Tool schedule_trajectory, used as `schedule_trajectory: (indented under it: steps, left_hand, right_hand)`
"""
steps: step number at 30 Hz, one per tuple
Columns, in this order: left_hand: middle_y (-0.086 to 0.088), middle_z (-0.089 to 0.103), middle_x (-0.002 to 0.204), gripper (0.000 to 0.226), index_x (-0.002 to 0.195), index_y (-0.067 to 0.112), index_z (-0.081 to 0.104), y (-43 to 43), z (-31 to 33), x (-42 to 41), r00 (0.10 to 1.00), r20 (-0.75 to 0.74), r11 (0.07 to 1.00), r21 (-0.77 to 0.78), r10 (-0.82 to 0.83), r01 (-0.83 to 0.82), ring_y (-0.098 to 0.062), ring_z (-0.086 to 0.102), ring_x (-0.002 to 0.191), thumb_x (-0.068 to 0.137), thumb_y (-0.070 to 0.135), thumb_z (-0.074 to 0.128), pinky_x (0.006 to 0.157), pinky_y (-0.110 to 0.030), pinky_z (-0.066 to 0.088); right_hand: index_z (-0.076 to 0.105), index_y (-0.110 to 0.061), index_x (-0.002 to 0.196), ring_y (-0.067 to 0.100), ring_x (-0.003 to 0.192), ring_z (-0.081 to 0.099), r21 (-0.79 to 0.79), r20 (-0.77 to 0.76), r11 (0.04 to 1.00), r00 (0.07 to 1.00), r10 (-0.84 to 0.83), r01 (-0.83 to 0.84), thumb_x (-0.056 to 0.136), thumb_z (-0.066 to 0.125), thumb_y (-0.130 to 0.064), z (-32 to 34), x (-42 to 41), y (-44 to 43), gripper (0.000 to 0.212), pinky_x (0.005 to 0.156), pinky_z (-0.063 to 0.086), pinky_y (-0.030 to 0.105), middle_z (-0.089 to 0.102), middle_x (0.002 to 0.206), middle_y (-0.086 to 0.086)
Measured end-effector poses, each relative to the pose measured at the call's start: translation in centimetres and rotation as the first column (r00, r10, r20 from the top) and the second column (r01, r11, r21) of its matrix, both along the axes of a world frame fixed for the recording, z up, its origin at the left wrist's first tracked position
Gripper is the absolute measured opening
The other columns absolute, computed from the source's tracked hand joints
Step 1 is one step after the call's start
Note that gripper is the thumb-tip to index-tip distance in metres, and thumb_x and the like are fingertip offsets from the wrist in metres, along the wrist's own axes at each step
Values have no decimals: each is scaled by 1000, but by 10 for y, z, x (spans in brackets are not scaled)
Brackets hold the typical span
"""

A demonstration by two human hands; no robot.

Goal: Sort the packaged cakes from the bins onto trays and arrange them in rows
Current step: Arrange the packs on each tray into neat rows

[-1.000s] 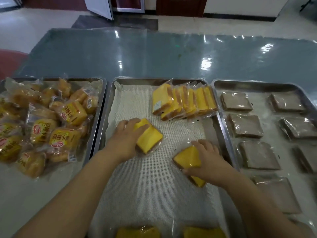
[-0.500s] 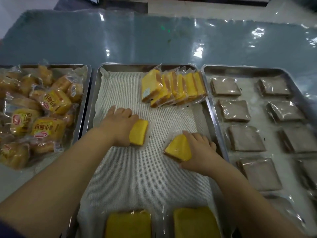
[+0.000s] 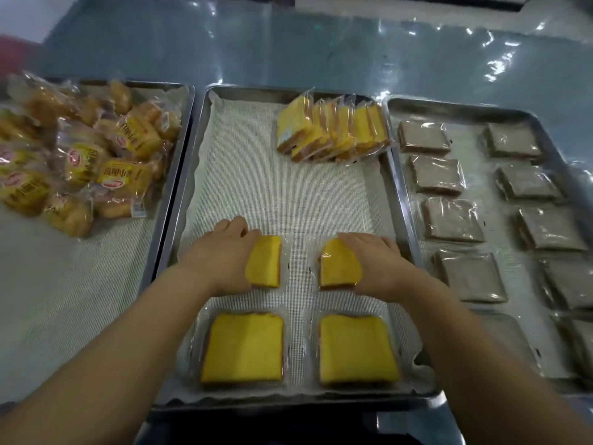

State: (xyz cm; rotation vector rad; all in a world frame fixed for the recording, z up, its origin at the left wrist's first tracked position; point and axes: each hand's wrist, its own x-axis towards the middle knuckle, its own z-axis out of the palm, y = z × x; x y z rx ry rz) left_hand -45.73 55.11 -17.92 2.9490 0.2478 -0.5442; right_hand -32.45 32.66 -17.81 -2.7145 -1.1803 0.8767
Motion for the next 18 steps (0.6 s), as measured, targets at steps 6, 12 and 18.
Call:
schedule_trajectory:
  steps: [6, 12, 18]
  left_hand:
    - [-6, 30, 133, 85, 141, 22, 24, -7, 4, -12, 999, -46, 998, 61, 6, -4, -25, 34, 121, 73, 54, 64, 95, -37, 41]
    - [-6, 30, 133, 90, 143, 23, 22, -11, 3, -18, 998, -68, 995, 99, -4, 11, -25, 36, 120, 72, 59, 64, 93, -38, 42]
    - [-2, 29, 139, 93, 147, 28, 17, -5, 5, -13, 995, -91, 999, 26, 36, -34, -23, 32, 127, 74, 69, 57, 97, -38, 39]
  right_hand:
    - [13, -24, 151, 18, 144, 13, 6, 13, 1000, 1000, 9, -9, 75, 74, -20, 1, -16, -9, 97, 116, -1, 41, 23, 155, -3]
    - [12, -26, 151, 17, 145, 9, 5, 12, 1000, 1000, -2, 2, 75, 75, -15, 0, -22, -13, 99, 116, -3, 40, 19, 156, -5]
    - [13, -28, 151, 21, 144, 12, -54, -81, 998, 997, 9, -14, 75, 77, -33, 9, -11, -8, 99, 117, 4, 43, 19, 156, -5]
